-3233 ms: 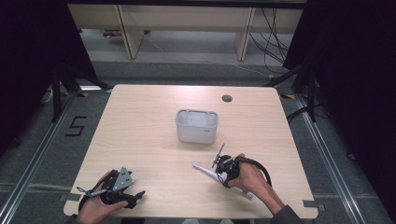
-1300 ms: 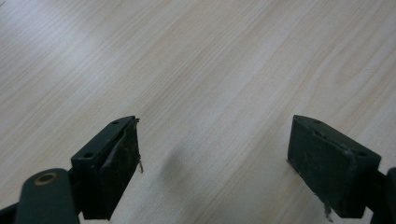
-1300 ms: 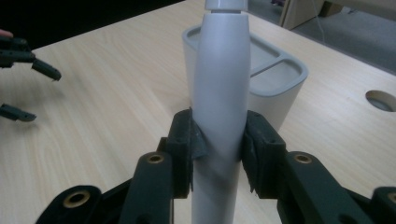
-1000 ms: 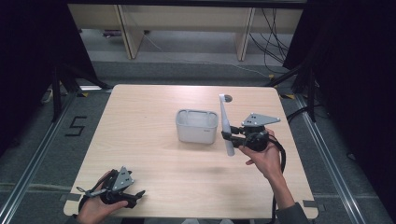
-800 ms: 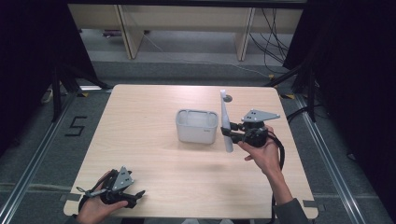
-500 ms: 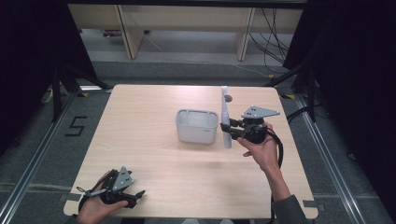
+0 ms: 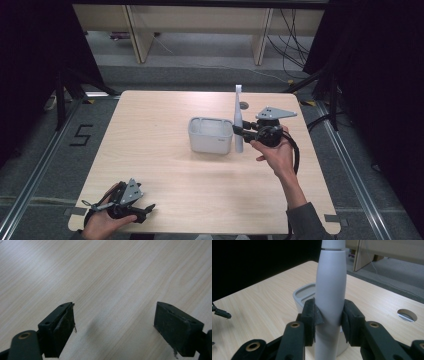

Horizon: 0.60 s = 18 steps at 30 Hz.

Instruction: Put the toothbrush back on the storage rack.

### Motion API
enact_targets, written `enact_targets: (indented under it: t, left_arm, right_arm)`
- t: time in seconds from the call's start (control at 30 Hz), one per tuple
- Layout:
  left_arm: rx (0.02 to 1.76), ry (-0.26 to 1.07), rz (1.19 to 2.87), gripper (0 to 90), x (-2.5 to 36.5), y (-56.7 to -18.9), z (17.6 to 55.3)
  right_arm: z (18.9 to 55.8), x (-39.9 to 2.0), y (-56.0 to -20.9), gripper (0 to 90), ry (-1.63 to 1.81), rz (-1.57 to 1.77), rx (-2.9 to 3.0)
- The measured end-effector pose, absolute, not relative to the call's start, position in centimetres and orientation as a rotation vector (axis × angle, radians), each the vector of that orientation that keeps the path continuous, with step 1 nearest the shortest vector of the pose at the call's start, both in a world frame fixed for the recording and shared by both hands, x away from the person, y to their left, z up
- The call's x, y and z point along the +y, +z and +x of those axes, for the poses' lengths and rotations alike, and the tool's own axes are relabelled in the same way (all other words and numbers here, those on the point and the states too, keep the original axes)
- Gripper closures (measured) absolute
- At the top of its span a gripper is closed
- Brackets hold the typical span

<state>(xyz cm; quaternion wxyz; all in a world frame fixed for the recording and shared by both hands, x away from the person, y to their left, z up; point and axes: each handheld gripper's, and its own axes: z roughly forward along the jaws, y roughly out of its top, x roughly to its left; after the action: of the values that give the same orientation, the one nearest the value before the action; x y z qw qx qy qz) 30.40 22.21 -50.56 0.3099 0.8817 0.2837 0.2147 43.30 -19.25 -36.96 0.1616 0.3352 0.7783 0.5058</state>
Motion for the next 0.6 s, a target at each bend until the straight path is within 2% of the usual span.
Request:
enact_targets:
  t: [0.6]
  left_arm:
    - [0.751, 0.564, 2.328, 16.2, 22.2, -50.6, 30.4]
  right_arm:
    - [45.0, -18.2, -35.4, 66.5, 1.484, 0.952, 2.182]
